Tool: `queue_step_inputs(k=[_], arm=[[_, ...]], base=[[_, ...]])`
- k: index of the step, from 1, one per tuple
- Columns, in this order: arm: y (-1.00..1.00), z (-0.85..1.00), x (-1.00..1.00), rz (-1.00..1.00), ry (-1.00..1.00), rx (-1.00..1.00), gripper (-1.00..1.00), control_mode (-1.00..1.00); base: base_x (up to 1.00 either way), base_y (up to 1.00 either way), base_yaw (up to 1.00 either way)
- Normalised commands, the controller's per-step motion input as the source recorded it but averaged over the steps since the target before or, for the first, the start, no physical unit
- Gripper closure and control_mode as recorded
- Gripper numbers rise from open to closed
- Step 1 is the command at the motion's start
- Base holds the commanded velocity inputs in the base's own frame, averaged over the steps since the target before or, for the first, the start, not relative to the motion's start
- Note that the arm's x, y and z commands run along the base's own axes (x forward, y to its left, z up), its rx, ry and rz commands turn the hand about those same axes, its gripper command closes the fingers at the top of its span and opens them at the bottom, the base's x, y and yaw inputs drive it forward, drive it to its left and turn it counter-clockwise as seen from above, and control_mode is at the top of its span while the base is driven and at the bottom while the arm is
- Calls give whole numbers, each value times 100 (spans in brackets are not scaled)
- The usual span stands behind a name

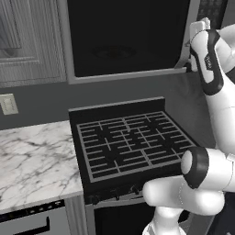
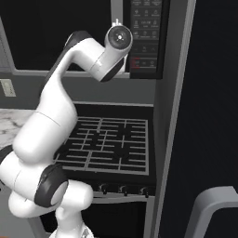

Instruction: Transport the chicken drumstick from the fridge to the microwave and turn on the microwave.

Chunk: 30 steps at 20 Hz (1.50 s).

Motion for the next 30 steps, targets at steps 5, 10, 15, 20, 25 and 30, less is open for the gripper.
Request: queue_step_inputs(k=[5,10,15,20,25,30], arm=[[0,-9,-20,6,0,-3,-100,-100],[-2,1,-35,0,-4,0,-100,-100],[-8,11,-41,0,-11,0,-100,-100],[-11,9,-45,0,-6,0,-100,-100],[-24,1,-40,0,-2,-2,-100,-100],[-22,-15,-29,0,0,-4,-100,-100]], base=[[0,0,0],[0,0,0],[0,0,0],[0,0,0],[0,0,0],[0,0,0]])
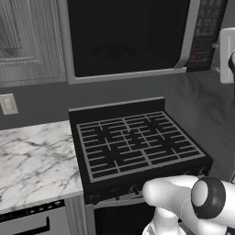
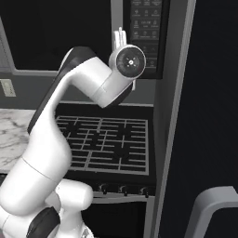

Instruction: Transport the chicken drumstick from the fridge to the microwave and turn on the microwave.

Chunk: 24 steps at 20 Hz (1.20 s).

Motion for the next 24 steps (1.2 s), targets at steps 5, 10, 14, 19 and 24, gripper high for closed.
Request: queue_step_inputs(k=[5,10,14,19,24], arm=[[-15,-20,-16,0,0,-1,-100,-100],[-7,-22,-6,0,0,0,-100,-100],[-4,-23,-5,0,0,0,-100,-100],[-1,-18,-1,0,0,0,-100,-100],[0,-20,0,-1,0,0,-100,-100]], base=[[0,0,0],[0,0,0],[0,0,0],[0,0,0],[0,0,0]])
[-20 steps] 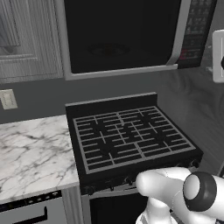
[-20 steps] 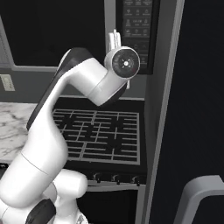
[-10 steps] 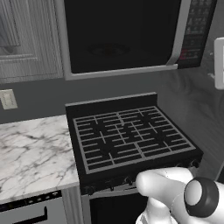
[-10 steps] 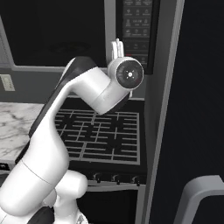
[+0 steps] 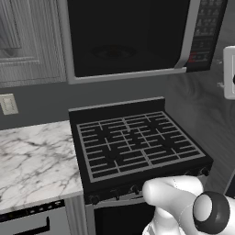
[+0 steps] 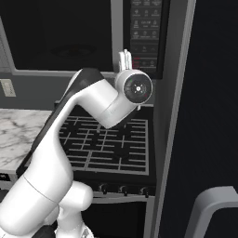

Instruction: Transport the chicken drumstick from the fridge to the microwave and turn on the microwave.

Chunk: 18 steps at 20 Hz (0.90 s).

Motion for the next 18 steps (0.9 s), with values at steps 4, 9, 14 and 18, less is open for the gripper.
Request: queue_step_inputs(k=[4,9,14,18], arm=[[0,-20,4,-2,0,1,-100,-100],[-4,-14,2,0,0,1,-100,-100],[-5,-9,0,0,0,1,-100,-100],[-5,-5,2,0,0,3,-100,-100]], base=[[0,0,0],[0,0,0],[0,0,0],[0,0,0]])
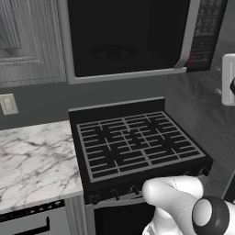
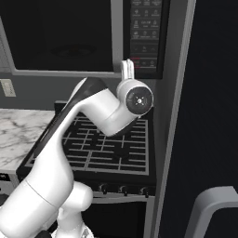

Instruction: Transport the chicken drumstick from the fridge to the microwave and turn on the microwave.

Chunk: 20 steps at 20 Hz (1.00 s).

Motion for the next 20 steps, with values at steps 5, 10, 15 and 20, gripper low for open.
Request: queue_step_inputs(k=[5,10,15,20], arm=[[-5,-9,9,0,0,3,-100,-100],[-1,-10,24,0,1,3,-100,-100],[-3,-8,19,0,0,3,-100,-100],[-6,-10,15,0,0,3,-100,-100]], base=[[0,0,0],[0,0,0],[0,0,0],[0,0,0]])
